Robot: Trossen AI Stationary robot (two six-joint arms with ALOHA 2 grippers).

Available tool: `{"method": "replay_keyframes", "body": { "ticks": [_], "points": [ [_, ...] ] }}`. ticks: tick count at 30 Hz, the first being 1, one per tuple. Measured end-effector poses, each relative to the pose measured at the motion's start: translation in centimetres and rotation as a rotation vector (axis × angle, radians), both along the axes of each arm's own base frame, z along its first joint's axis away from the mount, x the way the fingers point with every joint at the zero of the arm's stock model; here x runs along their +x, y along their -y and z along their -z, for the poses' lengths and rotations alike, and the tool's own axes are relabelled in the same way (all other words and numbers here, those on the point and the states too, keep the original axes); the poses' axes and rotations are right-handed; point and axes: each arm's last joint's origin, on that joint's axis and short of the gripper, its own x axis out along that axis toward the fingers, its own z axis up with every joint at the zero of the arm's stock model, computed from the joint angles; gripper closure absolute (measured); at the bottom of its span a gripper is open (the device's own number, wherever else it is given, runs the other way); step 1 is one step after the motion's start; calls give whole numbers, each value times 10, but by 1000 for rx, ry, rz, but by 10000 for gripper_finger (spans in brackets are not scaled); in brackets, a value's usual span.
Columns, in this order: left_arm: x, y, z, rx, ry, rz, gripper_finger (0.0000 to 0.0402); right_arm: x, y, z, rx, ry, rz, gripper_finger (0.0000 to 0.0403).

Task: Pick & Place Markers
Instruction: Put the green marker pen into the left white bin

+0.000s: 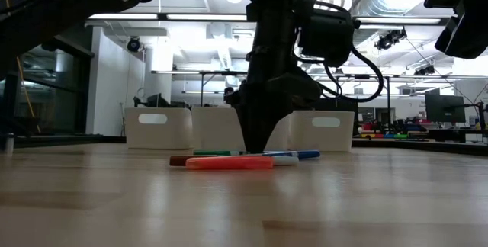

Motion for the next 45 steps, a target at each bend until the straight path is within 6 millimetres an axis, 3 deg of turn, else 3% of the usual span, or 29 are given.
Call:
{"method": "replay_keyframes", "body": {
  "ticks": [17, 22, 28, 38, 45],
  "points": [
    [-3, 1, -7, -19, -22, -26, 379, -2, 0, 1, -8, -22, 0, 402],
    [-9, 0, -28, -19, -10, -37, 380, -2, 0, 1, -7, -21, -1, 402],
    [-14, -4, -37, -6, -25, -64, 380, -2, 0, 1, -3, -21, -2, 402],
    [-27, -51, -79, 0, 55, -182, 380, -2, 0, 1, -4, -20, -3, 402],
    [-56, -97, -134, 36, 168, -279, 380, -2, 1, 1, -15, -16, -1, 402]
  ]
}}
